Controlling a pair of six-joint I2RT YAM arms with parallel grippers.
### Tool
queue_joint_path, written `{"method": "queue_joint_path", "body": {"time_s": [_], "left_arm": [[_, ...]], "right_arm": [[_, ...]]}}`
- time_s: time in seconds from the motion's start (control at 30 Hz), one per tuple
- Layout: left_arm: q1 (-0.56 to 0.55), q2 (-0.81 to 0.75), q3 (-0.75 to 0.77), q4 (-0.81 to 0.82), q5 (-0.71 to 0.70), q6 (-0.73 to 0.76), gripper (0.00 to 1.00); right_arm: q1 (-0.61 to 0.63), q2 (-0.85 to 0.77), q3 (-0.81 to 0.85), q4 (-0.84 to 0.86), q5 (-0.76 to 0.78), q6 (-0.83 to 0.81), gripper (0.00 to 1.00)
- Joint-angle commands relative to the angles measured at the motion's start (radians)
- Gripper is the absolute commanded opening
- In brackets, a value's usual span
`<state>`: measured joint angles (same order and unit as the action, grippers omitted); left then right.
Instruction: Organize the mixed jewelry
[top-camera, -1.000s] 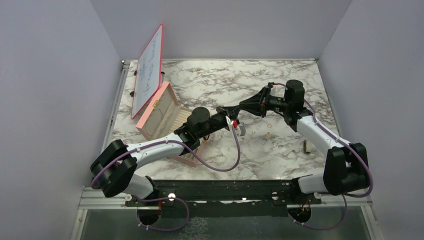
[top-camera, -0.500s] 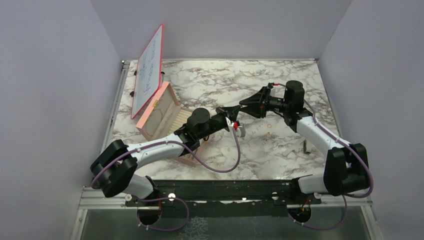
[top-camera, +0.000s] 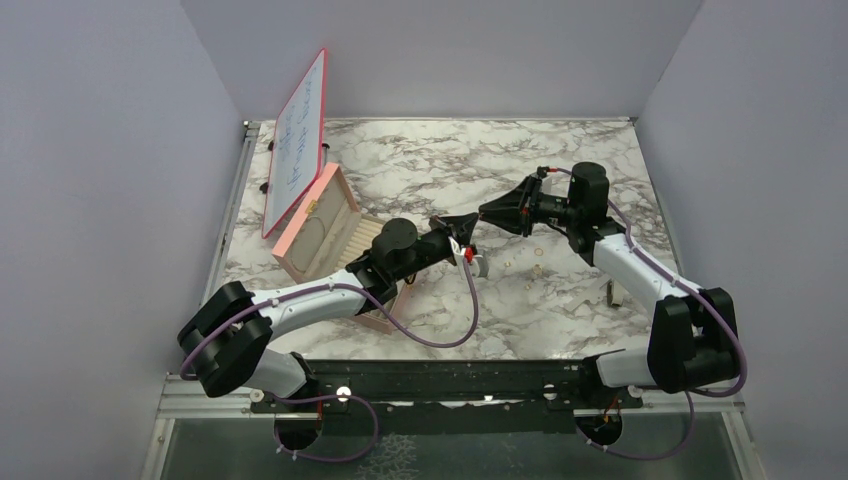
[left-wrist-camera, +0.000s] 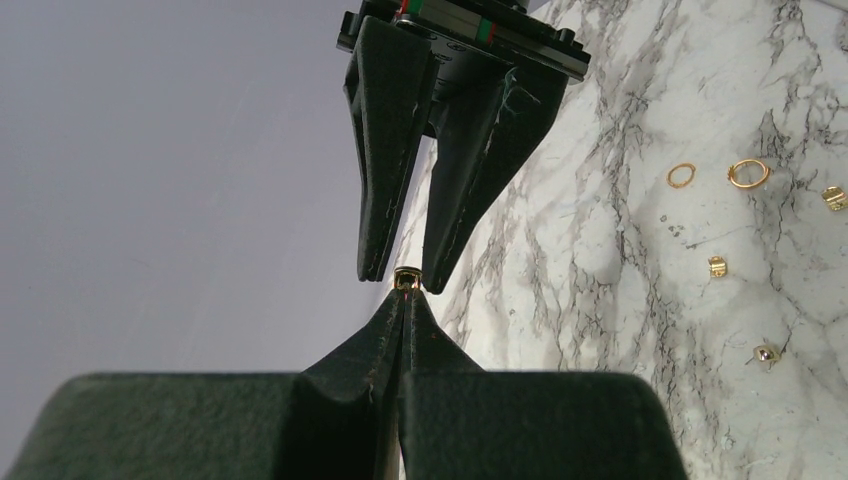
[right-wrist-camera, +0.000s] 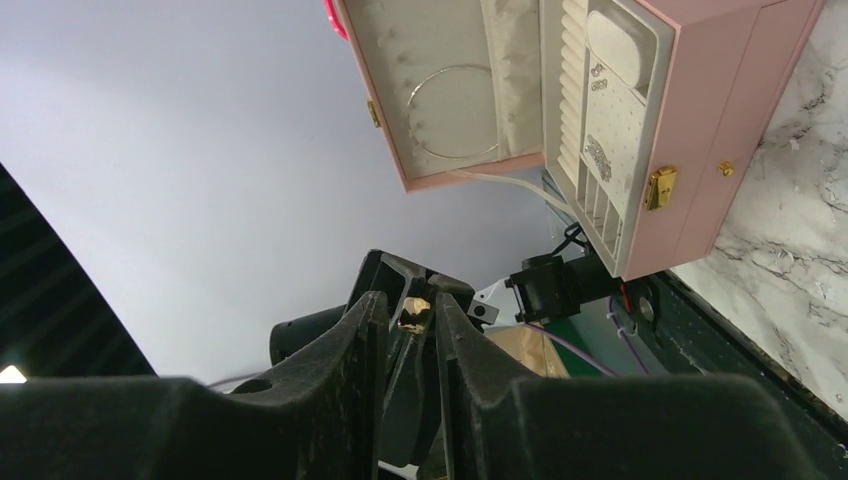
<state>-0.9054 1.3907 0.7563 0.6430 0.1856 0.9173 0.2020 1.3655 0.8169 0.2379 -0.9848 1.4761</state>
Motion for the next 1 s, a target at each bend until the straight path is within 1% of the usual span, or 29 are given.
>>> {"method": "queue_joint_path", "body": {"time_s": [0.0,0.3,0.43,0.53,0.97], "left_arm": [[-0.003,-0.022,0.001,0.024,-0.006,-0.004,0.00],[-0.003,-0.023,0.008,0.024,-0.007,-0.008,0.00],[-0.003,-0.023,0.012,0.023,-0.001,-0.013,0.00],[-0.003,-0.021,0.016,0.023,0.000,-0.014,0.00],[-0.003,-0.016,0.023,0.024,0.019,-0.015,0.00]], "right_arm": [[0.004,-0.027,-0.011,0.016,0.004,-0.009,0.28],[0.004,-0.046,-0.010,0.017,0.002,-0.014,0.27],[0.004,-0.046,0.001,-0.005,-0.005,-0.028,0.34],[0.004,-0.043,0.007,-0.024,-0.005,-0.044,0.36],[0.004,-0.012,0.023,-0.034,-0.006,-0.054,0.33]]}}
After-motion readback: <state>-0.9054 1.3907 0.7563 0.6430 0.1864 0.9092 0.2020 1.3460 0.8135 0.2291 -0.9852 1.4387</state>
